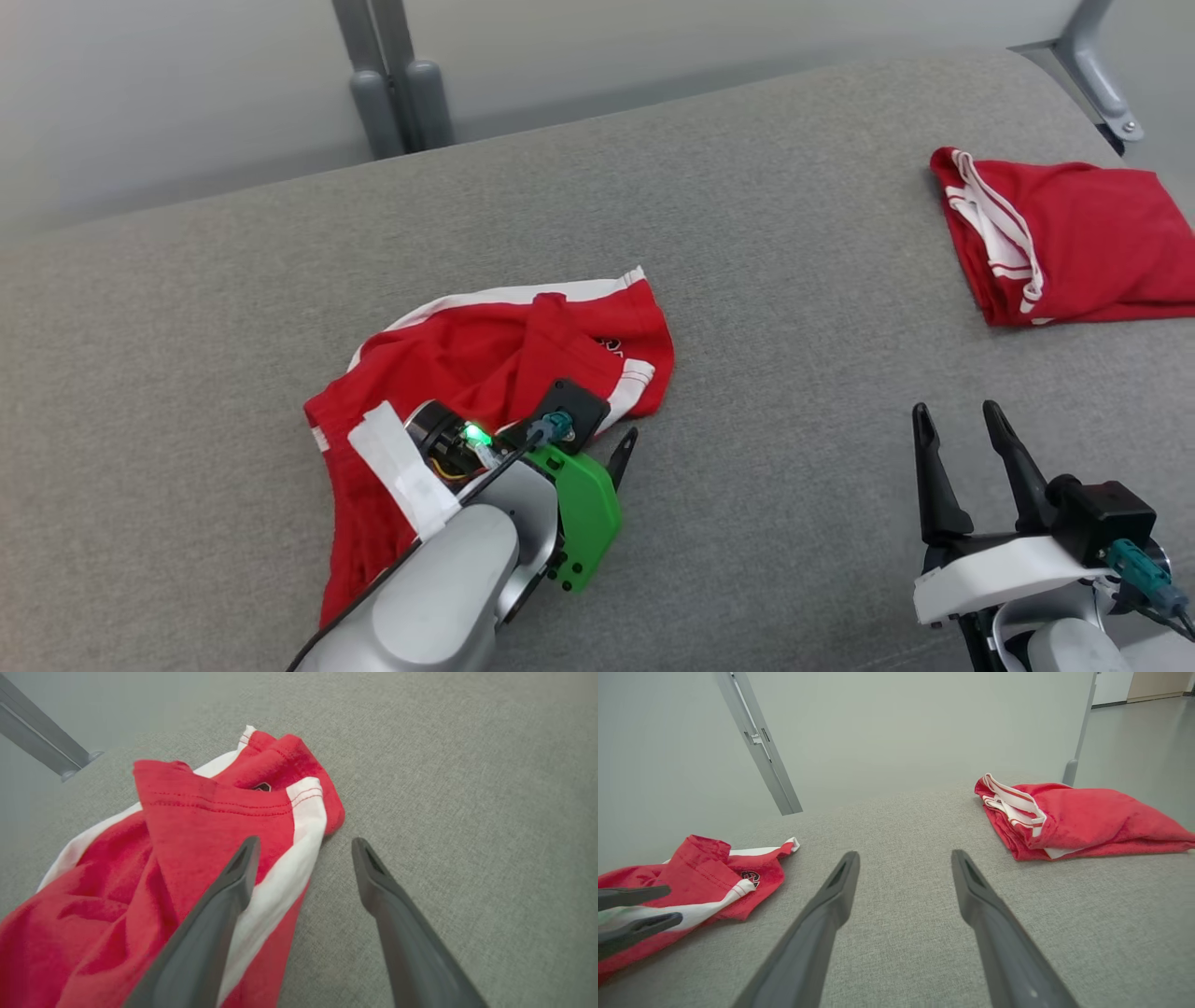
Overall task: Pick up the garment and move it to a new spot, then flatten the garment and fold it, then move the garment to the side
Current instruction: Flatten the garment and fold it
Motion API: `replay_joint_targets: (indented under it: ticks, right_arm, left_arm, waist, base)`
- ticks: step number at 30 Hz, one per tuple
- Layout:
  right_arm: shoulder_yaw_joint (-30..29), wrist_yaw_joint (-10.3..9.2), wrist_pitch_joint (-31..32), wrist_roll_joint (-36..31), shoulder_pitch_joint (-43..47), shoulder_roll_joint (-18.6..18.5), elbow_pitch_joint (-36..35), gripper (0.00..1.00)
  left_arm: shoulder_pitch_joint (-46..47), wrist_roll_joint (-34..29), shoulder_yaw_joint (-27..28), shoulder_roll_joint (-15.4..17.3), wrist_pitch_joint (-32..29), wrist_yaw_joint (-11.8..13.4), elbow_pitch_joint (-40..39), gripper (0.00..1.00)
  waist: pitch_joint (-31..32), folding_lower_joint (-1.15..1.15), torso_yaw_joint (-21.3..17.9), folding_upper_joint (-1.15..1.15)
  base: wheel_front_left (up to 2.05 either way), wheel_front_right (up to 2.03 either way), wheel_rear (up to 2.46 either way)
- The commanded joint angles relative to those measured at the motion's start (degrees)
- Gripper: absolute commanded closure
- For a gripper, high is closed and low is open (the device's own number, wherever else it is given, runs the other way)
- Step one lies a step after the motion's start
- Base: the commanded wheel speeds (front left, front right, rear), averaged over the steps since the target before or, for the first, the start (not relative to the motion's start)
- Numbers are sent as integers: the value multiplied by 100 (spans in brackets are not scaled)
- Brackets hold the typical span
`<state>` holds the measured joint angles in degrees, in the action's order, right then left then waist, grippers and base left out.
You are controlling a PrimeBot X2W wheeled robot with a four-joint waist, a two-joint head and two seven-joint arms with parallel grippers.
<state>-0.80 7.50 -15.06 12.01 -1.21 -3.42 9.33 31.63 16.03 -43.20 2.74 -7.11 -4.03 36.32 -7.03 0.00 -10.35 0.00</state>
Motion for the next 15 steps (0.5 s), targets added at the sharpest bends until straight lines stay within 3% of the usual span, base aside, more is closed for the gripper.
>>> replay_joint_targets:
  ticks: [1,3,6,7,10,11,12,15]
  right_arm:
    - [-4,-2,-15,21,-30,11,28,0]
    - [-16,-2,-15,24,-33,21,43,0]
    - [-33,-2,-15,25,-49,30,47,0]
    - [-34,-2,-15,25,-60,31,47,0]
    - [-54,-2,-14,20,-57,33,48,0]
    - [-56,-2,-14,10,-57,35,46,0]
    - [-55,-2,-14,-1,-55,37,46,0]
    - [-84,-2,-14,-19,-12,36,41,0]
  left_arm:
    - [132,49,-40,30,-24,-10,145,0]
    - [185,15,-64,41,-55,38,353,0]
    - [268,-91,-104,85,-11,160,653,24]
    - [275,-64,-112,80,2,161,761,42]
    - [324,-83,-163,75,39,144,1010,70]
    - [324,-38,-168,72,57,113,1095,93]
    - [334,-13,-168,68,97,103,1134,100]
    - [336,95,-138,45,275,64,1132,100]
  waist:
    - [-112,0,-272,0]
    - [-96,0,-325,0]
    - [-77,0,-365,0]
    - [-72,0,-373,0]
    - [-52,0,-367,0]
    - [-43,0,-361,0]
    - [-34,0,-359,0]
    - [11,0,-326,0]
  base:
    - [0,0,0]
    - [0,0,0]
    - [0,0,0]
    - [0,0,0]
    - [0,0,0]
    - [0,0,0]
    - [0,0,0]
    - [0,0,0]
